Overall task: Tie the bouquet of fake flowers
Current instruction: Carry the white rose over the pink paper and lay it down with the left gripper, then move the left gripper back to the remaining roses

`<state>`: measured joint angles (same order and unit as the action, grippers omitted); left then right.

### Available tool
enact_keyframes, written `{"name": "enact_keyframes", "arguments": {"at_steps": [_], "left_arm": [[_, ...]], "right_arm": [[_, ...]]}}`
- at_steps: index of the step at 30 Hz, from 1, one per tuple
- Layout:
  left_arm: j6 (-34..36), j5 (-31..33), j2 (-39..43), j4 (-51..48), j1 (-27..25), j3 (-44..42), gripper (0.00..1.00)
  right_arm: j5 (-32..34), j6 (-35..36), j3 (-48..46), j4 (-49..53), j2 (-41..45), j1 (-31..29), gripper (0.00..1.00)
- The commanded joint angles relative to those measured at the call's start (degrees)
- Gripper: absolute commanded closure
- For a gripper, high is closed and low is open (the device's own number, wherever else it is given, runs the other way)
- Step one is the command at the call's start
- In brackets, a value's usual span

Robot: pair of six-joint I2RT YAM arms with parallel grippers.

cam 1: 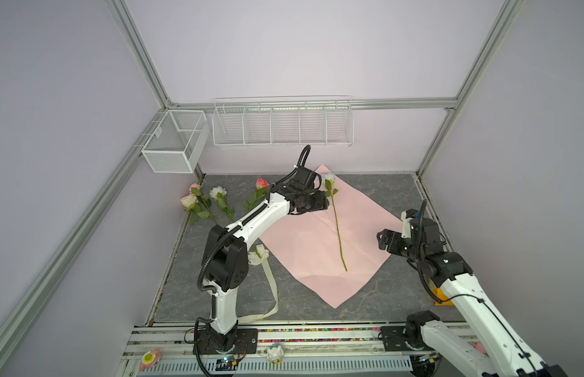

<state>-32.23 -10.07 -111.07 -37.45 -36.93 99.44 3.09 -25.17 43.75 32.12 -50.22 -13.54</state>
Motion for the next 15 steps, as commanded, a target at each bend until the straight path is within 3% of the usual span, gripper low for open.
{"name": "enact_keyframes", "arguments": {"at_steps": [1, 4, 12, 15], "left_arm": [[1.78, 3.07, 3.93, -1.54, 3.33, -2.71, 0.36], [4.35, 2.86, 5.2, -3.32, 8.74, -4.87, 0.38], [13.14, 10.32, 1.02, -14.67, 22.79, -3.15, 0.4], [16.76, 11.74, -1.56, -16.6, 26.8, -2.53, 0.44]], "right_arm": [[-1.76, 1.81, -1.65, -2.72, -1.85, 0.27, 0.08], [-6.01, 3.3, 0.01, -3.1, -5.78, 0.27, 0.02], [-22.09, 1.56, 1.72, -8.5, -16.14, 0.06, 0.15], [-23.51, 0.65, 2.79, -8.71, -19.16, -0.73, 0.15]]}}
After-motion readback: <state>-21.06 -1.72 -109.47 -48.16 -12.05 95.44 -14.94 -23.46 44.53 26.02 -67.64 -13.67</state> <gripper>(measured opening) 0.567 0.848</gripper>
